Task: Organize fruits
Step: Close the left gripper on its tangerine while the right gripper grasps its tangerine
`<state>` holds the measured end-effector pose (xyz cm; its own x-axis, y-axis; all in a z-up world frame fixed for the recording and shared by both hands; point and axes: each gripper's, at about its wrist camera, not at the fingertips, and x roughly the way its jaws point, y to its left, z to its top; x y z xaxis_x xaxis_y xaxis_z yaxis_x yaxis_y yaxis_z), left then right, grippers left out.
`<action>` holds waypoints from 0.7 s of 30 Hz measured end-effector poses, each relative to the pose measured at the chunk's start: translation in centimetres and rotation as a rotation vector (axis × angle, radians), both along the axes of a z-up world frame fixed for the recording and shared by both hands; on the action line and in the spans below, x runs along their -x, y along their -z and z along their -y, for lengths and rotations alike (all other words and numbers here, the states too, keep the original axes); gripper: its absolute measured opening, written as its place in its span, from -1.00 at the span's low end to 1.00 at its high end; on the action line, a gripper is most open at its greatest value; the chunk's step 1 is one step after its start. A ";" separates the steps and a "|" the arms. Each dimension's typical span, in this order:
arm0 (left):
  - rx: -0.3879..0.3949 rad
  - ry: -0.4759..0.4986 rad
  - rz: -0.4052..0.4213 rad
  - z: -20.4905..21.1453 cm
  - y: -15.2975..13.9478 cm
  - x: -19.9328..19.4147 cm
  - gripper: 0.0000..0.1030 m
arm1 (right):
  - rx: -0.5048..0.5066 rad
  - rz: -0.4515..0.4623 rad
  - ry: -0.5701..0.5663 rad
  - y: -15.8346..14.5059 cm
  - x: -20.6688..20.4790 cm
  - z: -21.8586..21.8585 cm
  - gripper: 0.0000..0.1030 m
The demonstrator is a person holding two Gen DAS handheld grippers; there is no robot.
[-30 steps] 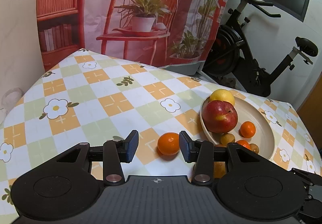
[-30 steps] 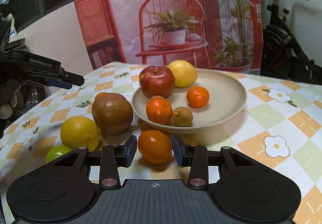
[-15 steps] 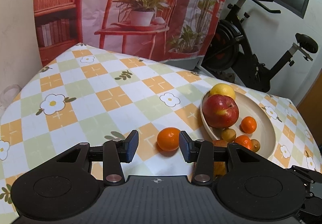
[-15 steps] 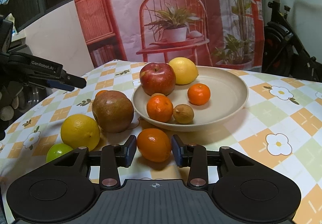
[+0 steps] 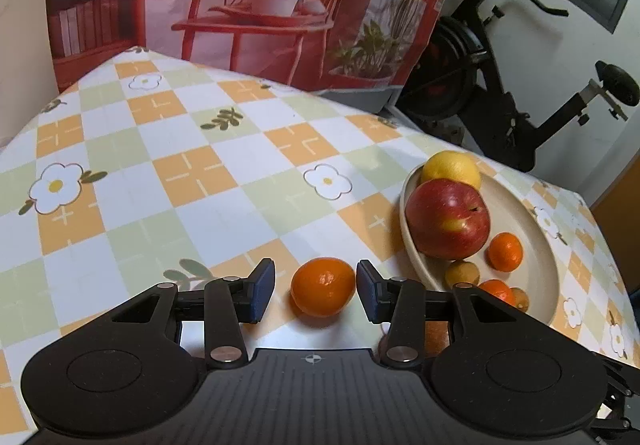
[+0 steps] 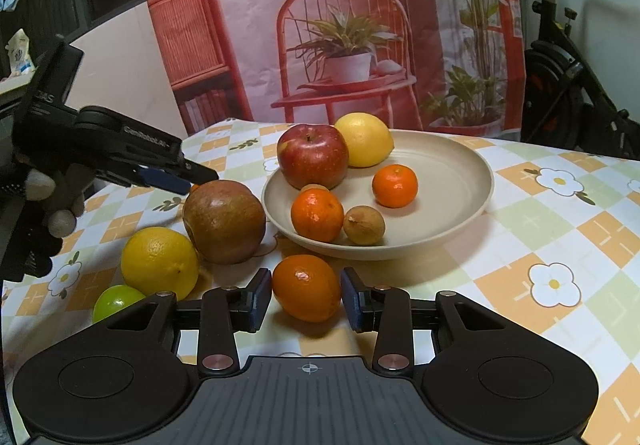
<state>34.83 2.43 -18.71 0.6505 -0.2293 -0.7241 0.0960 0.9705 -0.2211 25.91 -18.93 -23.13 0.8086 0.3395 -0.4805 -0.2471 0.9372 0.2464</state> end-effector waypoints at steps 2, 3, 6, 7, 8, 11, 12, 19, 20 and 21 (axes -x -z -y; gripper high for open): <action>0.003 0.005 -0.007 0.0 0.3 -0.2 -0.08 | 0.000 0.000 0.000 0.0 0.0 0.0 -0.32; 0.006 0.010 -0.013 0.1 0.4 -0.2 -0.08 | 0.000 0.000 0.000 0.0 0.0 0.0 -0.32; 0.026 0.024 -0.030 0.2 0.8 -0.4 -0.08 | -0.001 -0.001 0.000 0.0 0.0 0.0 -0.32; 0.028 0.024 -0.033 0.2 0.9 -0.5 -0.08 | -0.001 0.000 0.000 0.0 0.0 0.0 -0.32; 0.027 0.023 -0.037 0.3 1.1 -0.6 -0.08 | -0.001 -0.001 0.000 0.0 0.0 0.0 -0.32; 0.023 0.019 -0.043 0.3 1.4 -0.7 -0.10 | -0.002 -0.001 0.000 0.0 0.0 0.0 -0.32; 0.021 0.017 -0.042 0.3 1.4 -0.7 -0.13 | -0.002 -0.001 0.000 0.0 0.0 0.1 -0.32; 0.005 0.031 -0.020 0.4 1.2 -0.3 -0.21 | -0.004 -0.002 -0.001 0.0 0.0 0.1 -0.32; 0.005 0.034 -0.017 0.5 1.1 -0.1 -0.21 | -0.005 -0.002 -0.001 0.0 0.0 0.1 -0.32; 0.005 0.037 -0.013 0.5 1.0 0.0 -0.21 | -0.006 -0.002 -0.001 0.0 0.0 0.1 -0.32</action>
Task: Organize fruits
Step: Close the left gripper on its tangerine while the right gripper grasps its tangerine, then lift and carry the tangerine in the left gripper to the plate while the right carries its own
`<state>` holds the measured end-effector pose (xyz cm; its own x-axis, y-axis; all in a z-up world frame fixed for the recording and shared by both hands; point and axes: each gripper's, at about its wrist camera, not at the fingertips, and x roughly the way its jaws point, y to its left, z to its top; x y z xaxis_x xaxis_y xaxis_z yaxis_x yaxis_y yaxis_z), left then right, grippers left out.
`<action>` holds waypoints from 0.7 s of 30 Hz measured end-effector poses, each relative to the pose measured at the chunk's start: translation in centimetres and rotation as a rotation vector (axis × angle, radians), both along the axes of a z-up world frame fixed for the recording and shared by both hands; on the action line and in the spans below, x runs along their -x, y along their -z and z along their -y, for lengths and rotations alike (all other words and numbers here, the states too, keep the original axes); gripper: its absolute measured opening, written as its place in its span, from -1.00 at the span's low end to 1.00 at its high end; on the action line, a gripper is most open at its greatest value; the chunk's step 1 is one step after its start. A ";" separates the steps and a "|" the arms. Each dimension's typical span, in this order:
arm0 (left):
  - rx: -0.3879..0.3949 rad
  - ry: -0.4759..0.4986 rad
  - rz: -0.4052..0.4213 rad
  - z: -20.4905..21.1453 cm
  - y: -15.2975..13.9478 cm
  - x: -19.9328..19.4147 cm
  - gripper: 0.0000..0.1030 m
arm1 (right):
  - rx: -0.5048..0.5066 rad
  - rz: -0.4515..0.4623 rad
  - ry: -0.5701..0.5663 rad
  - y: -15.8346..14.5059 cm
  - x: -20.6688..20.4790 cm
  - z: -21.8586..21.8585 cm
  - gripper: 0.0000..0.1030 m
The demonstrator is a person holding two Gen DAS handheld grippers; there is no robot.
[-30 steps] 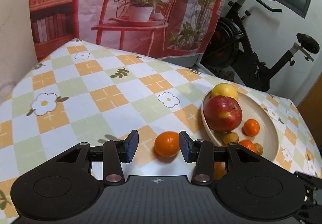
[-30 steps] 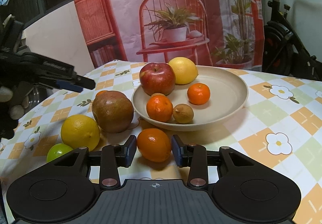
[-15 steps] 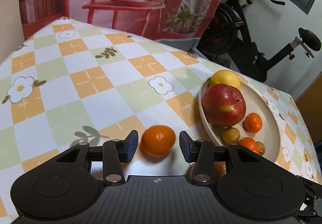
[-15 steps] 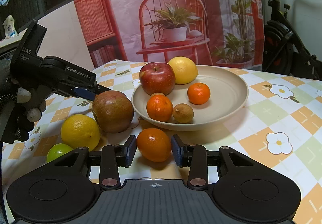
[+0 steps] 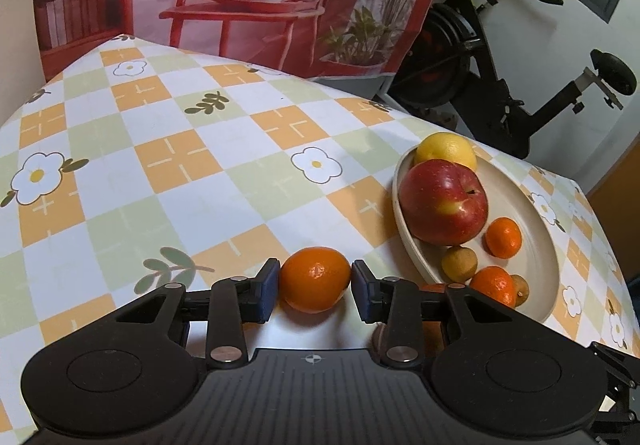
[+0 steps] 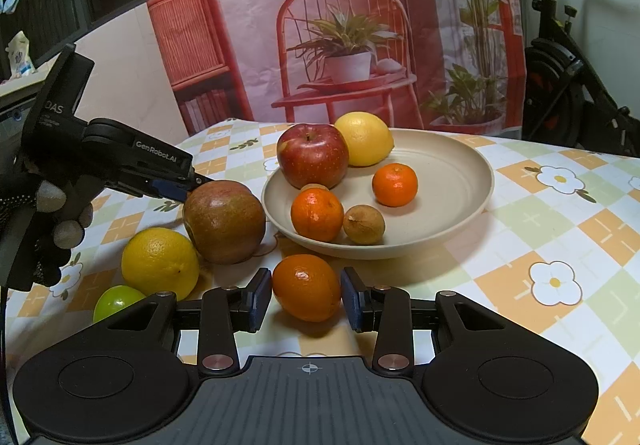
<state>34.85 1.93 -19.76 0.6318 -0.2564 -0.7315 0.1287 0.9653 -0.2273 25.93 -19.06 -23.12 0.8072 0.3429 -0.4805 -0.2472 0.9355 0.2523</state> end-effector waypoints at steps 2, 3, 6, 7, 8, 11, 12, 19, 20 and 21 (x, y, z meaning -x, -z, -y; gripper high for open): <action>-0.001 0.005 0.008 0.1 -0.2 0.3 -0.21 | -0.001 0.000 0.000 0.0 0.0 0.0 -0.32; 0.001 0.008 0.013 0.1 -0.4 0.4 -0.21 | -0.002 -0.001 0.000 0.0 0.0 0.0 -0.32; 0.010 0.014 0.028 0.0 -1.0 1.0 -0.21 | -0.006 -0.001 0.001 0.1 0.0 0.0 -0.33; 0.012 0.015 0.034 -0.1 -1.2 1.2 -0.21 | -0.007 -0.002 0.001 0.2 0.0 -0.1 -0.33; 0.015 0.014 0.039 -0.1 -1.4 1.5 -0.21 | -0.010 -0.004 0.003 0.2 0.0 -0.2 -0.33; 0.027 0.014 0.060 -0.3 -2.2 2.4 -0.21 | -0.014 -0.012 0.006 0.2 -0.1 -0.1 -0.33; 0.030 0.016 0.067 -0.3 -2.6 2.7 -0.21 | -0.014 -0.015 0.009 0.1 -0.1 -0.2 -0.34; 0.045 0.045 0.141 -0.9 -5.7 5.8 -0.21 | -0.017 -0.004 0.041 -1.4 1.3 -0.1 -0.34; 0.045 0.050 0.151 -1.0 -6.1 6.3 -0.21 | -0.020 0.004 0.046 -1.8 1.6 0.1 -0.34; 0.044 0.054 0.159 -1.2 -6.5 6.8 -0.21 | -0.022 0.011 0.052 -2.2 1.9 0.2 -0.34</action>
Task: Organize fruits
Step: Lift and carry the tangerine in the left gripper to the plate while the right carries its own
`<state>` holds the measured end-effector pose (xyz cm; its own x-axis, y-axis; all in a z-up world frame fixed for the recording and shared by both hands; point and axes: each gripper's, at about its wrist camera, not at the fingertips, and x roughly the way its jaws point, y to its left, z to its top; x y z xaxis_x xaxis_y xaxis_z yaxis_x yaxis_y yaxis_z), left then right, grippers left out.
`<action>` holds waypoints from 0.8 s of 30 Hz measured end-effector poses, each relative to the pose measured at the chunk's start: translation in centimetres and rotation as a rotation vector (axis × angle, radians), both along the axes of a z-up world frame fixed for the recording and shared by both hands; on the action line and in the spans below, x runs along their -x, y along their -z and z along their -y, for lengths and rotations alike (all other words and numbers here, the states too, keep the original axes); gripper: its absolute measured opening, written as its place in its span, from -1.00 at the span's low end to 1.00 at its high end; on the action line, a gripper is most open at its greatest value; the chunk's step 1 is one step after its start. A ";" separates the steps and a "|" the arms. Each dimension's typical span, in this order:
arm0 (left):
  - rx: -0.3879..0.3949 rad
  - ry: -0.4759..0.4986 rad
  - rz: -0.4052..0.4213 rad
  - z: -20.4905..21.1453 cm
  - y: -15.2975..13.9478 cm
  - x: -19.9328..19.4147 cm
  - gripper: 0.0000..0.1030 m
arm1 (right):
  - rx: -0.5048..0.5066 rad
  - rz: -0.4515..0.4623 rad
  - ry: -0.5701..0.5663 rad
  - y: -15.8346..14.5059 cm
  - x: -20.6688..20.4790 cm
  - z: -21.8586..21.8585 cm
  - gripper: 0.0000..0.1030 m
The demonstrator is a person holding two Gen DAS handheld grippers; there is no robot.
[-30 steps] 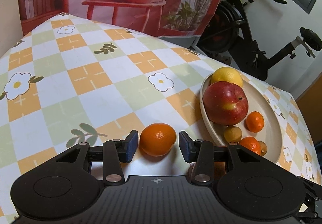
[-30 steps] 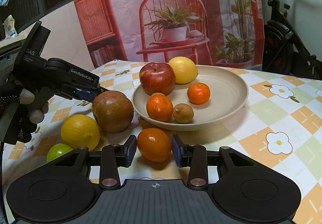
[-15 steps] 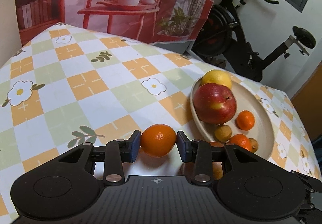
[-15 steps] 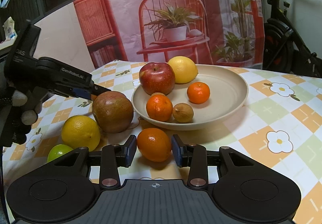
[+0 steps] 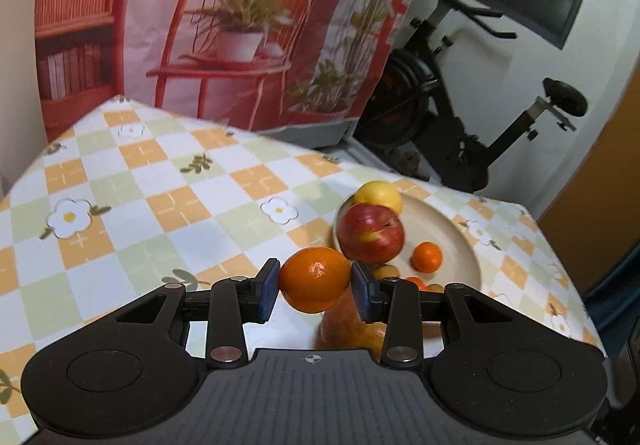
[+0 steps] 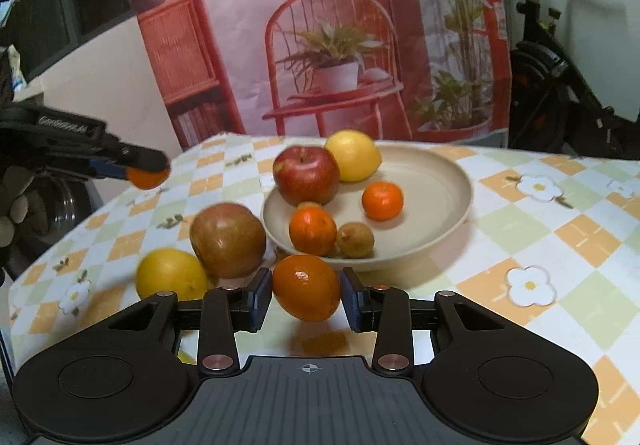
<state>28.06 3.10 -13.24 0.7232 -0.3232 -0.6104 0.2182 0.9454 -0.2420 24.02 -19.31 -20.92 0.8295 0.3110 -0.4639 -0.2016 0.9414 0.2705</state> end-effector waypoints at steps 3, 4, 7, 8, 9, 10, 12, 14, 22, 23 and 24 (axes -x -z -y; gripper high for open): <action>-0.005 0.006 0.024 -0.3 -1.1 1.2 -0.21 | 0.000 0.021 0.018 -1.2 0.5 0.6 -0.34; -0.005 0.009 0.034 -0.5 -1.6 1.5 -0.21 | -0.001 0.028 0.025 -1.7 0.6 0.8 -0.34; -0.011 0.017 0.067 -0.9 -2.8 2.1 -0.21 | -0.001 0.051 0.046 -3.3 0.8 1.9 -0.34; -0.012 0.018 0.082 -1.0 -3.3 2.3 -0.21 | 0.000 0.061 0.053 -3.8 0.8 2.1 -0.34; -0.011 0.020 0.094 -1.0 -3.7 2.5 -0.21 | 0.002 0.072 0.060 -4.4 0.8 2.3 -0.34; -0.011 0.021 0.106 -1.1 -4.2 2.6 -0.21 | 0.003 0.082 0.065 -5.0 0.8 2.6 -0.34; -0.014 0.027 0.132 -1.0 -5.0 2.6 -0.21 | 0.010 0.100 0.073 -6.0 0.6 3.1 -0.34; -0.022 0.037 0.155 -0.7 -5.8 2.5 -0.21 | 0.023 0.113 0.077 -6.9 0.2 3.6 -0.34; -0.068 0.099 0.194 2.2 -6.8 0.5 -0.21 | 0.075 0.123 0.070 -8.7 -2.1 4.2 -0.34; -0.075 0.112 0.190 2.8 -6.7 0.0 -0.21 | 0.078 0.121 0.070 -8.7 -2.4 4.3 -0.34; -0.081 0.124 0.184 3.2 -6.5 -0.5 -0.21 | 0.084 0.117 0.069 -8.7 -2.7 4.4 -0.34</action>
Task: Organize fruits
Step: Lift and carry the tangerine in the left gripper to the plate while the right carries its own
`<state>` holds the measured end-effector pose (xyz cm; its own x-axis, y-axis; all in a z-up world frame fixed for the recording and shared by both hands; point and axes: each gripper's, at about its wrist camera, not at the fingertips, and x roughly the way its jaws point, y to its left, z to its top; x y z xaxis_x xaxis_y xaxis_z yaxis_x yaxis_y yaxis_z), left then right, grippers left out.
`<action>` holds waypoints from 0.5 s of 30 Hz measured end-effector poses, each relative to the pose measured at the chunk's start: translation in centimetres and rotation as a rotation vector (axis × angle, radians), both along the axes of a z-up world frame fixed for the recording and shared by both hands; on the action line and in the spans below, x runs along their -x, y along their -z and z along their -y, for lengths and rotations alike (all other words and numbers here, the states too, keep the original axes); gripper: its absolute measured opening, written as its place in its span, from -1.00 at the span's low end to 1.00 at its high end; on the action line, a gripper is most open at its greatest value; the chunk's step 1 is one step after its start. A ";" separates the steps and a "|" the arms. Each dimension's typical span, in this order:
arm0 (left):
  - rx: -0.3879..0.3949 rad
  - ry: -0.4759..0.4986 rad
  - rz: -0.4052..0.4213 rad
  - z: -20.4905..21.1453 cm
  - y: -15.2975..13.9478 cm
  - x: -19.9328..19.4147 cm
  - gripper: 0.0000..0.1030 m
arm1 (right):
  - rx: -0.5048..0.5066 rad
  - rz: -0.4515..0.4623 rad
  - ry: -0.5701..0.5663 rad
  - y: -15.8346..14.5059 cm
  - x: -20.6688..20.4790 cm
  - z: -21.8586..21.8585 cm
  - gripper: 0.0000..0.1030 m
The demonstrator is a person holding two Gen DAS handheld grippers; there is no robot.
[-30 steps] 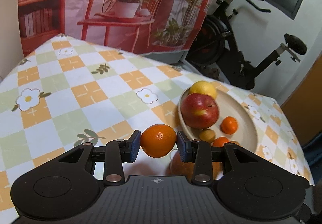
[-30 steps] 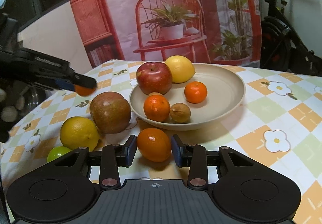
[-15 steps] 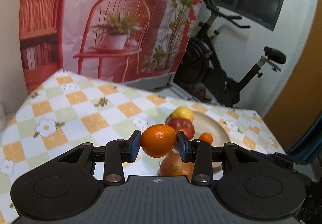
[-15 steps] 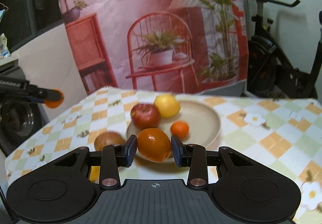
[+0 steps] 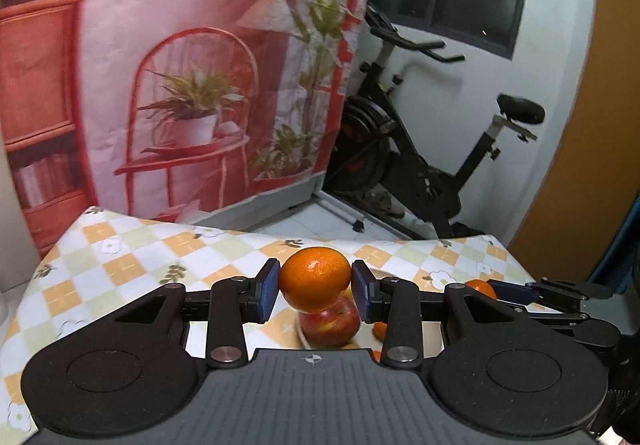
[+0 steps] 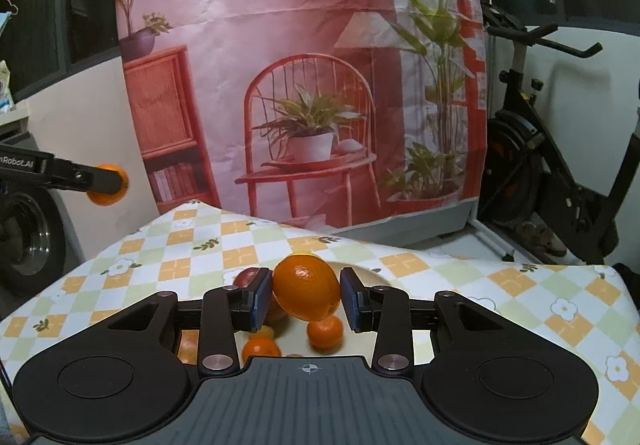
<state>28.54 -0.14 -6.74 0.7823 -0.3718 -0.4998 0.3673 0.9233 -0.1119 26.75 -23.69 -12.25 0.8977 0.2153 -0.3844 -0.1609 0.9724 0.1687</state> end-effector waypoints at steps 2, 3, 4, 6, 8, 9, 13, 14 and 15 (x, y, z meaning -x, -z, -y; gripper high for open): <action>-0.023 0.031 -0.022 1.3 0.5 -1.3 -0.21 | 0.011 -0.008 -0.001 0.1 -0.8 0.2 -0.34; -0.035 0.044 -0.032 1.8 0.8 -1.9 -0.21 | 0.015 -0.012 -0.003 0.3 -1.2 0.4 -0.34; -0.045 0.055 -0.039 2.3 1.1 -2.3 -0.21 | 0.019 -0.017 -0.004 0.4 -1.6 0.6 -0.34; -0.069 0.084 -0.057 3.6 1.6 -3.9 -0.21 | 0.029 -0.030 -0.005 0.8 -2.7 1.1 -0.34; -0.077 0.095 -0.067 4.7 2.3 -5.2 -0.21 | 0.038 -0.051 -0.001 1.4 -4.0 1.8 -0.34; -0.070 0.106 -0.071 5.0 2.7 -5.8 -0.21 | 0.044 -0.061 0.000 1.7 -4.6 2.1 -0.34; -0.100 0.142 -0.122 7.5 5.0 -9.3 -0.21 | 0.059 -0.096 -0.008 3.3 -6.8 2.9 -0.34; -0.122 0.153 -0.131 8.2 5.6 -10.1 -0.21 | 0.056 -0.105 -0.013 3.7 -7.3 3.1 -0.34; -0.140 0.165 -0.145 8.9 6.3 -10.9 -0.21 | 0.051 -0.114 -0.019 4.0 -7.8 3.2 -0.34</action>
